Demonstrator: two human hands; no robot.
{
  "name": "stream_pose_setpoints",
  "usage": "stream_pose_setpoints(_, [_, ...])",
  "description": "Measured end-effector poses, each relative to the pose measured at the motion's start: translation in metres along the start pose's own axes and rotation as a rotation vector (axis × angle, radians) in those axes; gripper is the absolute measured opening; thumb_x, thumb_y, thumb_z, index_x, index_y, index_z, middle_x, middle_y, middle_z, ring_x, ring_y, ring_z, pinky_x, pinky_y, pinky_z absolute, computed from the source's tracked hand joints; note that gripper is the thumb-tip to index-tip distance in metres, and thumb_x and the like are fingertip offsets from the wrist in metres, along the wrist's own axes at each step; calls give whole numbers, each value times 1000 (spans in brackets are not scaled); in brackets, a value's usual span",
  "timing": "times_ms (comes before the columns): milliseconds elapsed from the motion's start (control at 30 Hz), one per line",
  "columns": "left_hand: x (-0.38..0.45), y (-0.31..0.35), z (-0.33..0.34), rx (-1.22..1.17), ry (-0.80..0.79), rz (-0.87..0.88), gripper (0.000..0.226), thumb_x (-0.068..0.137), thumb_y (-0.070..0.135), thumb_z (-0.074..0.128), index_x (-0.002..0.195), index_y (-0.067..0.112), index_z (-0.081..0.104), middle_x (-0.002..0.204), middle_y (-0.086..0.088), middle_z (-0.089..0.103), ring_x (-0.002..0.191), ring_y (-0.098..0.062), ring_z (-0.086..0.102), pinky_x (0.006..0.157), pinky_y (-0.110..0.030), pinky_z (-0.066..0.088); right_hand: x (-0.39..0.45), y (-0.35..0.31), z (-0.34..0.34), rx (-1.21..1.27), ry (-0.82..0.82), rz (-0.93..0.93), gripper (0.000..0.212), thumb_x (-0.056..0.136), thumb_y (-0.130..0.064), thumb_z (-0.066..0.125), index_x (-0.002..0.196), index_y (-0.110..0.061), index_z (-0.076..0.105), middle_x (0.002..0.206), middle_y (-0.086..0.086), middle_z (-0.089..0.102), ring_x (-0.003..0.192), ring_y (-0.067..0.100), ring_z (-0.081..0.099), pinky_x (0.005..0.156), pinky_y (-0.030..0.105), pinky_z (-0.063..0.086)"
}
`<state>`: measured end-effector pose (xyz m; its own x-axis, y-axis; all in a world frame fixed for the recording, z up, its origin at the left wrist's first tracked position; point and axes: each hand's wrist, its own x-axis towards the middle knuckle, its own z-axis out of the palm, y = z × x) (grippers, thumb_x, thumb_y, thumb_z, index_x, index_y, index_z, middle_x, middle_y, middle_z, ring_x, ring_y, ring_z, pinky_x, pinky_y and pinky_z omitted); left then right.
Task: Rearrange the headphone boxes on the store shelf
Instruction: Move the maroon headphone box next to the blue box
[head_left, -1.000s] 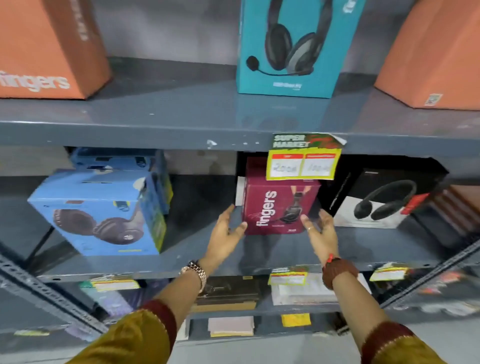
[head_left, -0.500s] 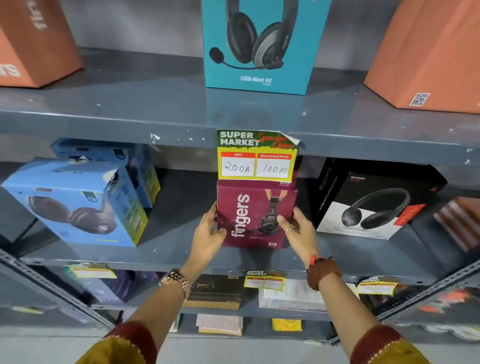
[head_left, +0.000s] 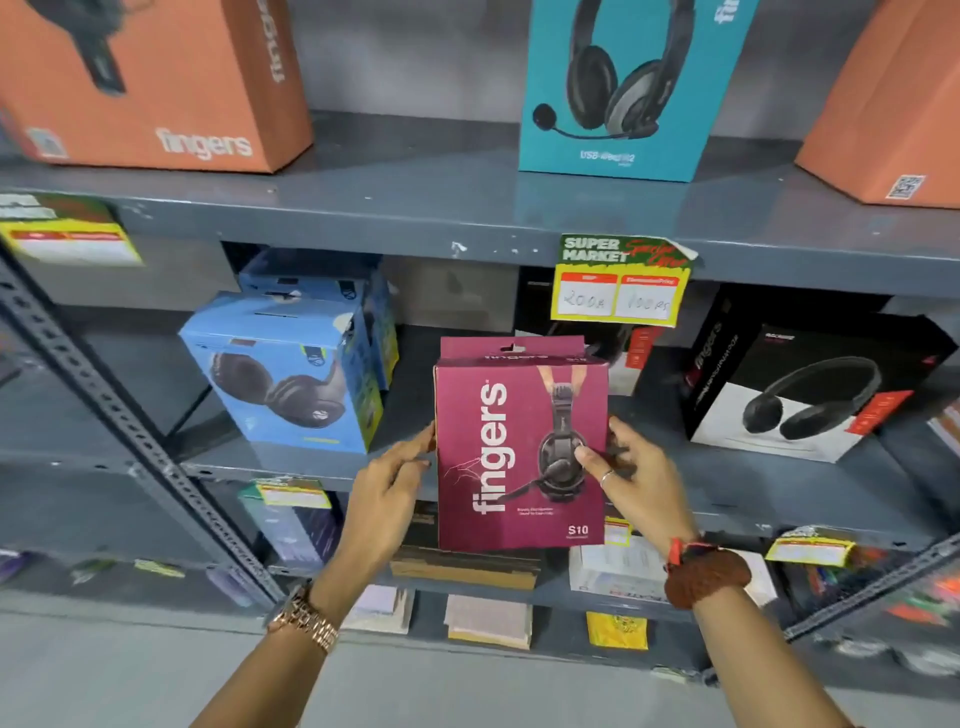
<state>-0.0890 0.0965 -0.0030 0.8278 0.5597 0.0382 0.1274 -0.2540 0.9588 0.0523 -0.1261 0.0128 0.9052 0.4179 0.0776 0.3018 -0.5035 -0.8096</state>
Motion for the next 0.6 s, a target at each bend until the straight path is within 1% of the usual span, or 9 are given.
stream_pose_setpoints(100, [5,-11,-20,35,-28,14,54,81,21,36,129,36,55,123,14,64,112,-19,62,96,-45,49,9,-11,20,3,-17,-11,51,84,-37,62,132,-30,49,107,-8,67,96,13,61,80,32,53])
stream_pose_setpoints(167, [15,-22,-33,32,-37,16,56,83,17,40,129,48,48,118,17,66,116,-14,61,100,-43,49,23,-13,39,24,-58,-5,53,85,-32,62,136,-26,46,115,-7,65,105,15,55,85,32,49])
stream_pose_setpoints(267, [31,-38,-44,32,-55,1,59,86,2,42,137,32,47,117,27,65,119,-3,58,106,-41,45,46,-10,68,124,-135,5,53,87,-21,61,137,-21,42,128,4,62,120,27,54,100,47,47])
stream_pose_setpoints(333, [40,-46,-45,15,-76,-7,60,88,-9,39,138,23,47,113,34,64,116,6,57,108,-38,43,59,-10,83,187,-162,31,52,87,-9,59,135,-20,41,131,8,59,125,32,50,106,49,42])
stream_pose_setpoints(400, [46,-47,-48,-39,-98,-27,64,87,-16,36,141,18,42,132,16,59,125,-4,53,111,-38,40,70,-12,96,228,-170,61,57,86,-1,58,137,-16,37,138,9,52,131,30,44,107,40,38])
stream_pose_setpoints(433, [51,-48,-49,-80,-122,-32,67,86,-20,32,143,14,37,141,5,52,129,-11,49,111,-35,39,75,-13,100,243,-169,67,62,85,0,59,140,-15,33,143,9,47,134,29,40,106,35,36])
stream_pose_setpoints(467, [57,-50,-50,-98,-146,-38,68,86,-23,29,145,10,32,147,-2,43,130,-14,47,109,-26,40,82,-14,105,251,-170,74,68,84,0,60,143,-14,29,147,10,41,137,28,37,106,33,35])
stream_pose_setpoints(500, [62,-50,-50,-110,-163,-44,68,86,-24,26,146,8,28,150,-7,38,127,-12,48,102,-16,42,86,-14,109,254,-169,83,74,83,0,62,145,-15,24,150,9,36,139,27,33,107,33,34])
stream_pose_setpoints(600, [76,-55,-49,-220,-210,-80,72,86,-26,18,149,9,15,154,-7,28,105,13,58,81,-10,45,95,-11,116,252,-191,115,82,82,-1,63,148,-16,16,154,8,29,141,25,29,112,39,33])
